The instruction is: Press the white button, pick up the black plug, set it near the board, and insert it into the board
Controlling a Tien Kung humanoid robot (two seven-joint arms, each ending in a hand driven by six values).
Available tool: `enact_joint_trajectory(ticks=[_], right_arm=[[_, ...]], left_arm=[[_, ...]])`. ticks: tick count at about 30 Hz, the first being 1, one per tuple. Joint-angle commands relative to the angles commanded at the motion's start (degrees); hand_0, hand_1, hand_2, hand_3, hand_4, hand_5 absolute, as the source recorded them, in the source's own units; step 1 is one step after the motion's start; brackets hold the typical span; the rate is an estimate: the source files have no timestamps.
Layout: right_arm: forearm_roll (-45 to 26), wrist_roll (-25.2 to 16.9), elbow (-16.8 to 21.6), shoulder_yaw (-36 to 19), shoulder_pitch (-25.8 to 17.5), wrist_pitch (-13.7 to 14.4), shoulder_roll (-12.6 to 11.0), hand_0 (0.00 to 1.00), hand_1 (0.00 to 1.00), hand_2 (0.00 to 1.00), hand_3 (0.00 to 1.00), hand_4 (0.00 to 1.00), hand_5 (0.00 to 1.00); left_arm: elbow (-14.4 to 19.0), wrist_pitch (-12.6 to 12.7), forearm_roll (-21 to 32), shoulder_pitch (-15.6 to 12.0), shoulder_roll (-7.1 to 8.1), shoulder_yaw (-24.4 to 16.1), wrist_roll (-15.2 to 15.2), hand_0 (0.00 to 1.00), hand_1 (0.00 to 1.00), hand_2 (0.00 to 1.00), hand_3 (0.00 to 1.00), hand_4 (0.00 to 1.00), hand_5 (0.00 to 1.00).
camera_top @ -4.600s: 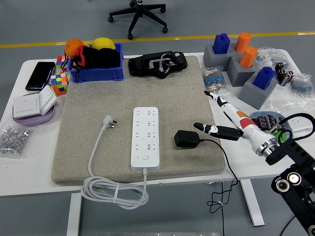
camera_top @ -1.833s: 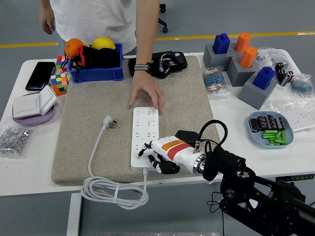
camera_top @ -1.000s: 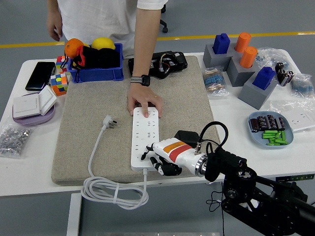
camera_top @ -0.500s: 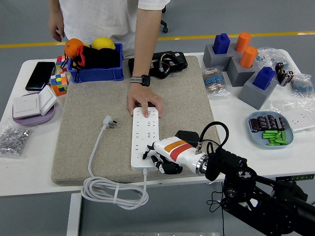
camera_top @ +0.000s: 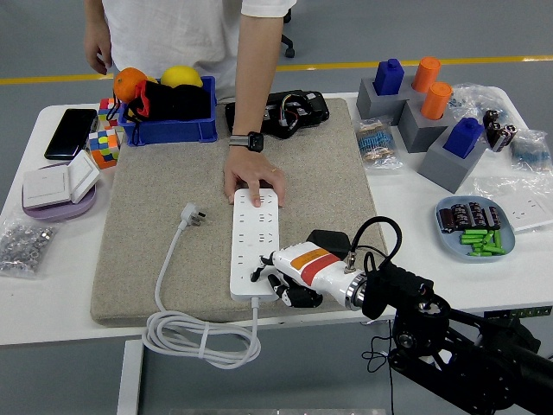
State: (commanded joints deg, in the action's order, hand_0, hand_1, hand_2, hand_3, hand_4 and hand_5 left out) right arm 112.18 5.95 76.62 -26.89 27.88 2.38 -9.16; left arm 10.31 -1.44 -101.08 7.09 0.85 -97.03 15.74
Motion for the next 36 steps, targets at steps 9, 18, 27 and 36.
enact_joint_trajectory(ticks=[9,18,27,36], right_arm=[[-0.5,-0.1,3.9,-2.8,-0.4,0.0,0.2,0.002,0.002,0.105,0.631,0.253,0.002],[0.0,-1.5,7.6,-5.5,-0.8,1.7,-0.2,0.002,0.002,0.105,0.628,0.257,0.002],[-0.5,-3.3,6.8,-11.4,-3.3,0.2,-1.0,0.605,0.633,0.58,0.711,0.798,0.112],[-0.7,-6.3,6.7,-16.6,-5.1,-1.1,-1.2,0.88,0.873,0.83,0.87,0.998,0.362]], left_arm=[[0.0,0.0,-0.1,-0.1,-0.06,-0.1,0.0,0.469,0.496,0.5,0.585,0.559,0.265],[0.0,0.0,-0.1,0.0,-0.05,-0.1,0.0,0.47,0.496,0.5,0.584,0.559,0.264],[0.0,0.1,0.4,0.0,-0.13,0.0,-0.1,0.472,0.498,0.5,0.584,0.56,0.267],[0.0,0.1,0.2,0.0,-0.24,0.0,-0.1,0.471,0.496,0.5,0.585,0.559,0.266]])
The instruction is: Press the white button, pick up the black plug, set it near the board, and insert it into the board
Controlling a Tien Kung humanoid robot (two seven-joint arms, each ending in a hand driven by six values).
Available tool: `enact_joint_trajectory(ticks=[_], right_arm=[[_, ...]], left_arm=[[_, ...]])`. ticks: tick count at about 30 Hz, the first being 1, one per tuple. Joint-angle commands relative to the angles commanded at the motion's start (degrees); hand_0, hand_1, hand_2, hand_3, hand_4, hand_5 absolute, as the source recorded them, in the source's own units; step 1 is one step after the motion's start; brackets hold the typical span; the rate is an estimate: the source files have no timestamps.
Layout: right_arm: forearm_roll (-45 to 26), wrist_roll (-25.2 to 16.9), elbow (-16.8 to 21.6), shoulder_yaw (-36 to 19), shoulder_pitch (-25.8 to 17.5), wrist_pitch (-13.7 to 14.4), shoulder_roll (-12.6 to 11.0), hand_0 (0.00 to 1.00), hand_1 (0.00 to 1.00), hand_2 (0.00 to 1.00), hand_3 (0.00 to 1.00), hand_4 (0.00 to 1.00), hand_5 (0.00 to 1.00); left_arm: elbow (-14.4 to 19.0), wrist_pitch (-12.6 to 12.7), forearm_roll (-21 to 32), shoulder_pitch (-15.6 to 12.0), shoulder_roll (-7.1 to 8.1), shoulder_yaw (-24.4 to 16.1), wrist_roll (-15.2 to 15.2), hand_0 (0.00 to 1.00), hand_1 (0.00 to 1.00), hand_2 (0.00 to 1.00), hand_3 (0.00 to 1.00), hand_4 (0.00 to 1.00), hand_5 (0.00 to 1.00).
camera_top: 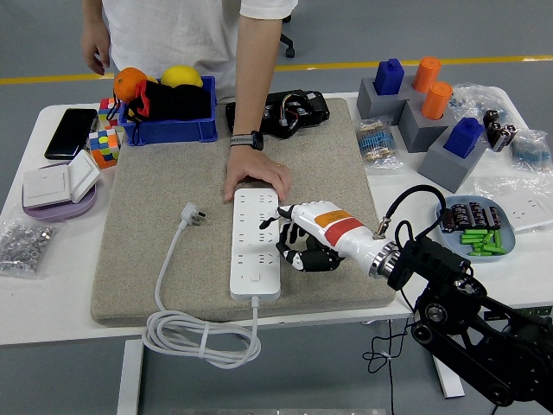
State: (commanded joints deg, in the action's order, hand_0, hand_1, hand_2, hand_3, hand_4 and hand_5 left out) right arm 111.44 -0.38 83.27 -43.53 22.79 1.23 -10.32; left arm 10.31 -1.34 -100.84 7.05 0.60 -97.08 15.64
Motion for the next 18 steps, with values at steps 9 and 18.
enact_joint_trajectory(ticks=[9,18], right_arm=[[-1.0,2.7,-1.5,-4.5,-1.3,-3.6,0.1,0.998,0.998,0.998,0.998,0.998,0.695],[1.2,-0.4,-5.2,-7.1,-2.4,0.0,0.6,0.953,0.94,0.932,0.991,0.998,0.524]], left_arm=[[0.0,0.0,0.2,-0.1,-0.01,0.0,0.0,0.472,0.496,0.5,0.584,0.559,0.268],[0.0,-0.1,-0.1,-0.2,-0.07,0.2,0.2,0.471,0.496,0.5,0.584,0.559,0.268]])
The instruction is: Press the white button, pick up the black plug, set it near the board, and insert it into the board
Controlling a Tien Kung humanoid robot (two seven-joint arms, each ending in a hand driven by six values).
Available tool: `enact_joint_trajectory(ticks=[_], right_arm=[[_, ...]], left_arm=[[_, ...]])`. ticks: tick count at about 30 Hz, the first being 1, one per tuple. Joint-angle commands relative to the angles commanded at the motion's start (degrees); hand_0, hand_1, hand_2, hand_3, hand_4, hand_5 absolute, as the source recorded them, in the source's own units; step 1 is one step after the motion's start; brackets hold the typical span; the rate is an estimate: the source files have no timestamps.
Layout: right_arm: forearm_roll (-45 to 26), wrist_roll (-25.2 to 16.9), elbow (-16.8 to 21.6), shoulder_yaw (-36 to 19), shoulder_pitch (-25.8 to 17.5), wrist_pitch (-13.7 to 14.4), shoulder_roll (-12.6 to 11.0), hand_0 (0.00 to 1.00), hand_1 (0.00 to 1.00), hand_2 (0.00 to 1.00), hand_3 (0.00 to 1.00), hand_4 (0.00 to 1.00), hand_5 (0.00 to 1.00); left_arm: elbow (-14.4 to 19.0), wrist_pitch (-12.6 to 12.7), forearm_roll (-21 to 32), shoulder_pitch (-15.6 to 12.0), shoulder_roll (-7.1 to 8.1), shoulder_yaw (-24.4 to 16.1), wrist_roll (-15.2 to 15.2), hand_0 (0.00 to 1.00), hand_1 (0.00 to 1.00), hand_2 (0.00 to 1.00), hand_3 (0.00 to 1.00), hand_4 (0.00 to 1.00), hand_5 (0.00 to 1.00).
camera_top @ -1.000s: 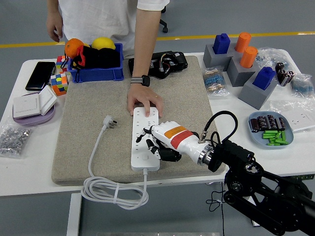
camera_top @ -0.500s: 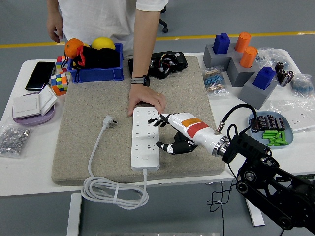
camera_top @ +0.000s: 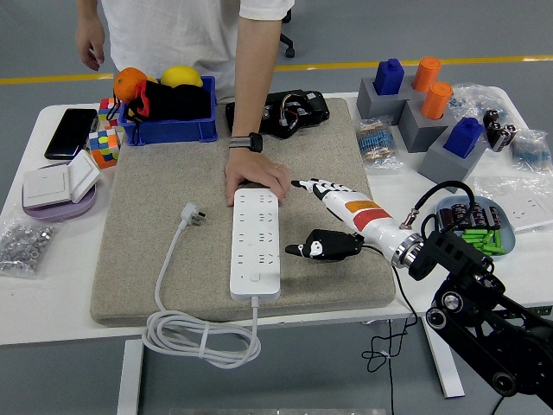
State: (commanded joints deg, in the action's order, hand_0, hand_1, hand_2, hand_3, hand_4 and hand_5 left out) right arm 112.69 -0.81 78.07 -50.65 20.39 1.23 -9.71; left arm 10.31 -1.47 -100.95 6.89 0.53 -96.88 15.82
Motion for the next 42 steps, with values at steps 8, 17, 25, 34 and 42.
enact_joint_trajectory(ticks=[8,17,25,34,42], right_arm=[[1.1,-1.0,-4.4,-0.5,-0.3,0.0,0.0,0.858,0.809,0.779,0.829,0.998,0.319],[1.1,-3.1,-8.3,-0.4,-0.3,1.6,0.2,0.817,0.765,0.739,0.787,0.998,0.279],[0.9,-4.1,-11.0,-0.3,0.2,2.3,0.5,0.812,0.756,0.736,0.771,0.998,0.269],[0.3,-4.8,-13.1,0.2,0.8,2.7,0.9,0.76,0.705,0.691,0.69,0.945,0.217],[-0.2,-5.5,-13.4,0.1,1.0,3.5,1.0,0.69,0.641,0.62,0.637,0.884,0.163]], left_arm=[[0.0,-0.2,0.1,-0.1,-0.03,0.4,0.0,0.471,0.496,0.5,0.585,0.56,0.266],[0.0,-0.3,0.0,0.1,0.1,0.7,0.0,0.472,0.496,0.5,0.585,0.56,0.265],[0.0,-0.3,0.1,0.0,-0.02,0.7,0.0,0.473,0.496,0.5,0.585,0.562,0.266],[0.0,-0.2,0.3,-0.1,-0.14,0.8,0.0,0.473,0.496,0.499,0.585,0.564,0.26],[0.0,-0.2,0.3,0.1,-0.17,0.7,-0.1,0.473,0.497,0.5,0.585,0.565,0.261]])
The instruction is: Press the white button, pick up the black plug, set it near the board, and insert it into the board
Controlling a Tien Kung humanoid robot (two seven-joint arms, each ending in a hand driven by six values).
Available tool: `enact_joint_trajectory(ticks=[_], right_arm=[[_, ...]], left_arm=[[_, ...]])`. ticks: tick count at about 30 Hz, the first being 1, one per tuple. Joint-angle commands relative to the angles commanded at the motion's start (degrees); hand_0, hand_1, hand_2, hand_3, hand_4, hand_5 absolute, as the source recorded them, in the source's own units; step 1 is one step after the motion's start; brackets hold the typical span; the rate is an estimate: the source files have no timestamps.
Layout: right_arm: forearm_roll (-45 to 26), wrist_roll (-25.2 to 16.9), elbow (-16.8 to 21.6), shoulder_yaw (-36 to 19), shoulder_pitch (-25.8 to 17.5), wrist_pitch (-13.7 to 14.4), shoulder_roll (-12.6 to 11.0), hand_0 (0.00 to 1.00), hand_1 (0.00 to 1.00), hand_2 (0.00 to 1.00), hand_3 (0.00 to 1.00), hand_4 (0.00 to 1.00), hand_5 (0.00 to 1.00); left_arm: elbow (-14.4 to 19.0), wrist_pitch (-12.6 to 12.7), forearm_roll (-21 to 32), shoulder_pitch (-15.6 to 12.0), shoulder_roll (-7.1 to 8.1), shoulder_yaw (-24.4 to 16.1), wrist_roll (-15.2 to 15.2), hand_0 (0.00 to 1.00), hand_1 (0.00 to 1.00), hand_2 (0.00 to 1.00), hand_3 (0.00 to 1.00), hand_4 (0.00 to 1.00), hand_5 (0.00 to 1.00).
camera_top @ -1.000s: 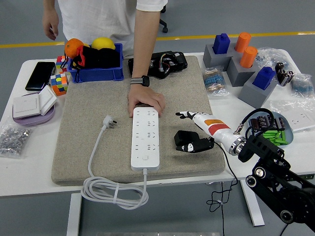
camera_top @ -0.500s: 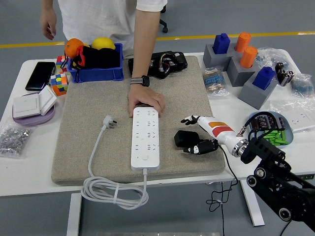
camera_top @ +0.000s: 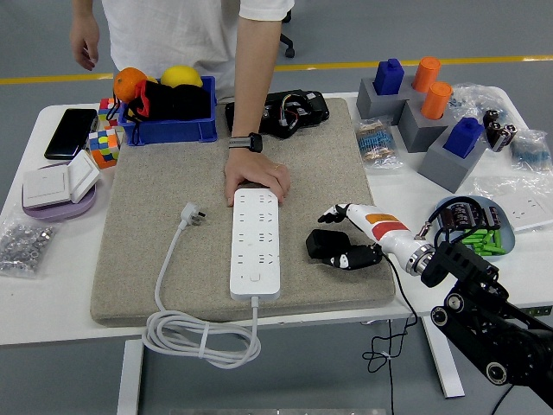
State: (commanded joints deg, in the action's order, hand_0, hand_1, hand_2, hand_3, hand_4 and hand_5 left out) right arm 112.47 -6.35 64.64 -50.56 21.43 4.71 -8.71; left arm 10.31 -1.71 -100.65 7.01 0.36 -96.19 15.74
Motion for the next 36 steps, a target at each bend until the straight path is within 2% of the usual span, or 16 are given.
enact_joint_trajectory(ticks=[1,2,13,14,19,20,26,27,31,32,36], right_arm=[[-0.1,0.0,0.0,0.0,0.0,0.0,0.0,0.69,0.641,0.62,0.637,0.884,0.163],[-0.1,0.2,0.0,0.0,0.0,-0.1,-0.1,0.634,0.594,0.589,0.629,0.885,0.164],[-0.3,1.0,-0.2,0.4,0.1,-1.2,-0.2,0.608,0.588,0.589,0.628,0.884,0.163],[-0.3,0.9,-0.2,0.4,0.1,-1.2,-0.2,0.536,0.526,0.559,0.619,0.856,0.11],[-0.2,0.6,-0.1,0.7,0.0,-0.6,-0.2,0.536,0.526,0.559,0.619,0.856,0.11],[-0.2,0.6,-0.1,0.7,0.0,-0.5,-0.2,0.422,0.299,0.349,0.562,0.804,0.011],[-0.5,0.1,0.1,1.1,0.0,0.0,-0.3,0.422,0.299,0.349,0.562,0.804,0.011],[-0.7,0.0,0.2,1.3,0.0,-0.1,-0.3,0.171,0.08,0.184,0.464,0.758,0.002],[-1.0,-0.8,0.2,1.5,0.0,-0.3,-0.4,0.171,0.08,0.184,0.464,0.758,0.002],[-1.1,-0.9,0.2,1.6,0.0,-0.3,-0.4,0.046,0.01,0.136,0.437,0.79,0.015],[-1.4,-1.2,0.6,1.7,-0.1,-0.5,-0.5,0.046,0.01,0.136,0.437,0.79,0.015]], left_arm=[[0.0,0.0,0.0,0.0,0.0,0.0,0.0,0.473,0.497,0.5,0.585,0.565,0.261],[0.0,0.0,0.0,0.0,0.01,0.0,0.0,0.474,0.497,0.5,0.585,0.566,0.261],[0.0,-0.1,0.1,0.1,-0.04,0.0,-0.1,0.474,0.497,0.5,0.585,0.566,0.261],[0.0,-0.1,0.0,0.1,-0.04,0.0,0.0,0.473,0.497,0.5,0.585,0.567,0.26],[0.0,-0.1,0.1,0.1,-0.06,0.0,-0.1,0.473,0.497,0.5,0.585,0.567,0.26],[0.0,-0.1,0.0,0.1,-0.06,0.0,0.0,0.474,0.497,0.5,0.585,0.569,0.258],[0.0,-0.1,0.0,0.2,-0.05,0.0,-0.1,0.473,0.497,0.5,0.585,0.569,0.259],[0.0,-0.1,0.0,0.2,-0.03,-0.1,-0.1,0.473,0.497,0.5,0.585,0.569,0.259],[0.0,-0.1,0.0,0.2,-0.01,-0.1,-0.1,0.473,0.497,0.5,0.585,0.569,0.259],[0.0,-0.1,0.0,0.2,-0.01,-0.1,-0.1,0.473,0.497,0.499,0.585,0.569,0.258],[0.0,-0.1,0.0,0.1,-0.03,-0.2,-0.1,0.473,0.497,0.499,0.585,0.569,0.258]])
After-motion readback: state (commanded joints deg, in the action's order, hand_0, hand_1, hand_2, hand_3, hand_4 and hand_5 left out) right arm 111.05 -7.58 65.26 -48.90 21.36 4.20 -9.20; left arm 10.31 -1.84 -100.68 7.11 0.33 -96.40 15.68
